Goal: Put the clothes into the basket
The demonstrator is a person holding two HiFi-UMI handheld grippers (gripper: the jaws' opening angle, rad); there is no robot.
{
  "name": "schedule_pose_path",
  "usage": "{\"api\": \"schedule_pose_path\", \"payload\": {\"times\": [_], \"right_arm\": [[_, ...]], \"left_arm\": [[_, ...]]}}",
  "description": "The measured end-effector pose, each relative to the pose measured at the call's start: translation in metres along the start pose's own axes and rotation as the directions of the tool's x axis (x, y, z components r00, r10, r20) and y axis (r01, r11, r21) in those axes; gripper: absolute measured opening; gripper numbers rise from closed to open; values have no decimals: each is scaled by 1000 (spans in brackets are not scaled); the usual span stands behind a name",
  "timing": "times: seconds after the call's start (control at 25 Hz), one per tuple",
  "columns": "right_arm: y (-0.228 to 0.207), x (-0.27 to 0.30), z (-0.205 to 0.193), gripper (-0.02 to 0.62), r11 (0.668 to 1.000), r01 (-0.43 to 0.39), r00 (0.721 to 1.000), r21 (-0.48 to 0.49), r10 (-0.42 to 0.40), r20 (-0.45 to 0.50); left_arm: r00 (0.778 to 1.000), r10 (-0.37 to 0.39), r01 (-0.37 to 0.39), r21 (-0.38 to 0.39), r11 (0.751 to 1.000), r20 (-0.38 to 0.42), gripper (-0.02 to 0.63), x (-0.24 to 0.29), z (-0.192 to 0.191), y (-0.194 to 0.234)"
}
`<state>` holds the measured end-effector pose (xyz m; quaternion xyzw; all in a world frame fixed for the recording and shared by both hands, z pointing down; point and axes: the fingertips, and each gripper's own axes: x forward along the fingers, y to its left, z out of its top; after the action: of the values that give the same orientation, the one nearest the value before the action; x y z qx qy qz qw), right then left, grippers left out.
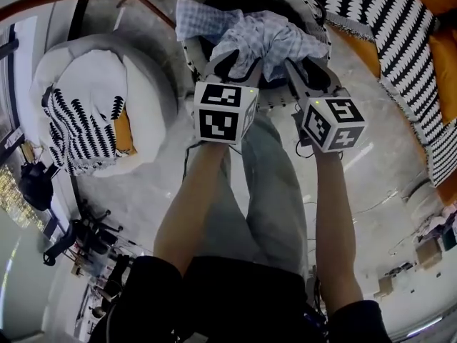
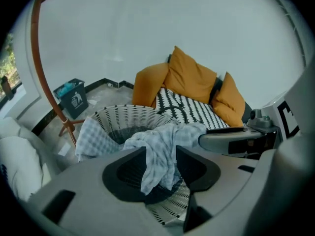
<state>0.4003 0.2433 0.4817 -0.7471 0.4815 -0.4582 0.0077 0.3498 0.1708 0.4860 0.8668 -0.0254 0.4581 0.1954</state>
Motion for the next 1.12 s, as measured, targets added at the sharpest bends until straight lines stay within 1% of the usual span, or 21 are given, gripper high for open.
{"api": "schedule_pose_path", "payload": {"times": [0.04, 0.08, 0.2, 0.24, 0.28, 0.32, 0.36, 0.4, 0.48, 0.6, 0.72, 0.84, 1.0, 1.12], "right_arm": [[-2, 4, -5, 190, 1000, 6, 1000, 3, -6, -22], [-3, 7, -9, 199, 1000, 9, 999, 6, -9, -38], [-3, 9, -13, 198, 1000, 8, 999, 10, -8, -51], [-3, 9, -13, 186, 1000, 7, 999, 11, -6, -50], [-2, 9, -13, 162, 1000, 5, 999, 13, -4, -47], [0, 9, -12, 136, 1000, 1, 999, 15, 0, -43], [2, 9, -10, 104, 1000, -6, 999, 15, 7, -38], [5, 10, -8, 79, 1000, -18, 999, 15, 18, -35], [14, 11, -5, 41, 999, -51, 998, 8, 51, -33], [29, 16, -1, 28, 994, -101, 994, -30, 99, -41], [47, 19, -1, 15, 989, -116, 992, -96, 110, -60], [68, 24, 1, 14, 979, -145, 988, -143, 134, -78], [107, 47, 2, 14, 960, -202, 978, -192, 187, -96], [148, 53, -7, 14, 949, -232, 971, -213, 214, -104]], "left_arm": [[1000, 6, -6, -12, 1000, -8, 170, 2, -4, 4], [1000, 14, -14, -21, 1000, -13, 171, 3, -7, 8], [1000, 24, -25, -49, 999, -10, 170, 1, -8, 13], [1000, 25, -25, -58, 998, 1, 169, -1, -6, 15], [999, 30, -29, -65, 997, 15, 154, -4, -3, 16], [999, 39, -37, -69, 997, 30, 119, -7, 0, 18], [998, 47, -44, -73, 996, 43, 70, -11, 3, 21], [997, 51, -47, -79, 996, 54, 38, -14, 6, 23], [997, 42, -35, -105, 994, 66, 14, -20, 9, 26], [995, 14, 2, -152, 988, 104, 8, -32, 11, 29], [990, 15, 11, -181, 983, 143, 8, -49, 9, 37], [983, 57, -16, -227, 974, 174, 8, -70, 1, 50], [964, 151, -79, -312, 947, 217, 8, -103, -15, 88], [952, 185, -89, -358, 929, 244, 8, -137, -34, 114]]}}
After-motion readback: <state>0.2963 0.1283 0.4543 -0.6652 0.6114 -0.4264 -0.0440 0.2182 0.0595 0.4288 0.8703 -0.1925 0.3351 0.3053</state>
